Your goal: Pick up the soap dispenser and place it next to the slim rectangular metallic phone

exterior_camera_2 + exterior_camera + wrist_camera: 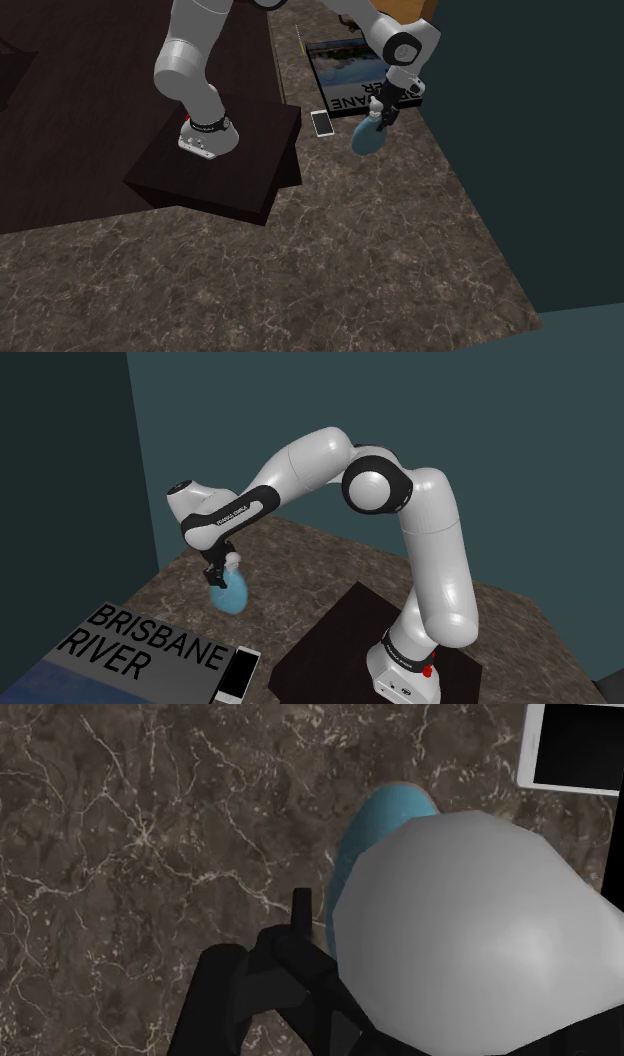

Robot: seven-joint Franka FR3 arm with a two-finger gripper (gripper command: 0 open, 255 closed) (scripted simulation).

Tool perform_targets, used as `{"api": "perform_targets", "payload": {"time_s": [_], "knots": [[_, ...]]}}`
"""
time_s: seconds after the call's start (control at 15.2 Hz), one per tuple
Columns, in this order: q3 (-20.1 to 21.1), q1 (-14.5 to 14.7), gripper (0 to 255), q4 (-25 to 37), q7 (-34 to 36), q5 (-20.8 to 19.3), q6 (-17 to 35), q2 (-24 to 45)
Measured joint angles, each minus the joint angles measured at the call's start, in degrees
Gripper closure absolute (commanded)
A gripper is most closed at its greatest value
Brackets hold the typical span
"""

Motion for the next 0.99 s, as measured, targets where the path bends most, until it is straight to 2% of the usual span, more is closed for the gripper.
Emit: {"api": "perform_targets", "payload": {"time_s": [0.26, 0.59, 0.99], "knots": [[0.0, 0.0, 0, 0.0, 0.0, 0.0, 0.0, 0.0], [0.39, 0.57, 0, 5.1, -0.59, 0.67, -5.98, -0.99], [0.46, 0.68, 0, 5.6, -0.58, 0.75, -6.73, -1.13]]}}
